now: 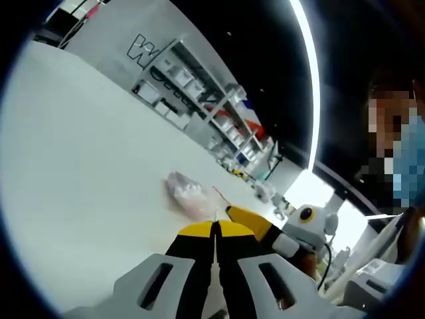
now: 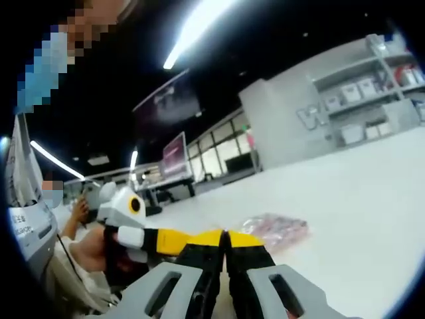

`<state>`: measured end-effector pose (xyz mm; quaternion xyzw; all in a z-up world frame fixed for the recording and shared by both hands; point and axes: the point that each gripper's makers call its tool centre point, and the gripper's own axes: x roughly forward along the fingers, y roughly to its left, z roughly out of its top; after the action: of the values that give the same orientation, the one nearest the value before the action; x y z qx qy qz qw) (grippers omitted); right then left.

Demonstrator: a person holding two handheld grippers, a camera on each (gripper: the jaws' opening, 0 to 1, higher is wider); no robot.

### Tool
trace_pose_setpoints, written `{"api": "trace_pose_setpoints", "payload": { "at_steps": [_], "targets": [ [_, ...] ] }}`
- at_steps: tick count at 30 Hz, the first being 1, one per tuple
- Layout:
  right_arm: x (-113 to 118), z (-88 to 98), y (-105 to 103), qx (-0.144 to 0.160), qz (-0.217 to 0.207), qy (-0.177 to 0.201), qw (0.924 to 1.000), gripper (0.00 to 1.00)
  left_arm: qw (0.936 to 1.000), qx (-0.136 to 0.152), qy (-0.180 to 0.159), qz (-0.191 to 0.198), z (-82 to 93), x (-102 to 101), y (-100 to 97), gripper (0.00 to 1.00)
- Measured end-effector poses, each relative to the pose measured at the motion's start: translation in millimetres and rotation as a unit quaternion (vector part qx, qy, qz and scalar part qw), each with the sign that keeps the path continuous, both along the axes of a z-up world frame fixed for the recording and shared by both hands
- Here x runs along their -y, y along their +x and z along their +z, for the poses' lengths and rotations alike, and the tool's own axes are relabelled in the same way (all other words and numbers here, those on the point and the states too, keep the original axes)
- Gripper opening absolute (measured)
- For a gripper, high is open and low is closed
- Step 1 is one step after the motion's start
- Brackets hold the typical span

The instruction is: Open the resealable bag by pulling the two sides of the seal apart until the entire bag opening is separated and visibly accessible.

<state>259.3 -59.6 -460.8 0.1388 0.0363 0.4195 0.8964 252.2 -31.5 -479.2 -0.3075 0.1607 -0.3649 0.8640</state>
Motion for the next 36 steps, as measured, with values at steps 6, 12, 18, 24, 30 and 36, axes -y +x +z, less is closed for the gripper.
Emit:
{"api": "trace_pose_setpoints", "payload": {
  "at_steps": [6, 12, 18, 24, 30, 36],
  "targets": [
    [8, 5.8, 4, 0.002, -0.018, 0.011, 0.9998, 0.0, 1.0, -0.001, -0.002, -0.001, 0.1, 0, -0.1, 0.01],
    [17, 6.7, 12, 0.006, -0.04, 0.005, 0.9992, 0.0, 1.0, 0.0, -0.002, 0.0, 0.2, 1, 0.0, 0.01],
    [22, 7.8, 14, 0.007, -0.051, 0.005, 0.9986, 0.0, 1.0, 0.0, -0.003, 0.0, 0.2, 1, -0.5, 0.01],
    [29, 10.9, 16, 0.021, -0.069, -0.007, 0.9973, 0.0, 1.0, 0.001, -0.005, 0.0, 0.6, 1, -0.8, 0.01],
    [32, 8.2, 17, 0.016, -0.073, -0.008, 0.9972, 0.0, 1.0, 0.002, -0.006, 0.0, 1.0, 1, -1.0, 0.01],
    [27, 6.0, 13, 0.023, -0.071, -0.021, 0.997, 0.0, 1.0, 0.003, -0.007, 0.0, 1.3, 1, -1.3, 0.01]
  ]
}}
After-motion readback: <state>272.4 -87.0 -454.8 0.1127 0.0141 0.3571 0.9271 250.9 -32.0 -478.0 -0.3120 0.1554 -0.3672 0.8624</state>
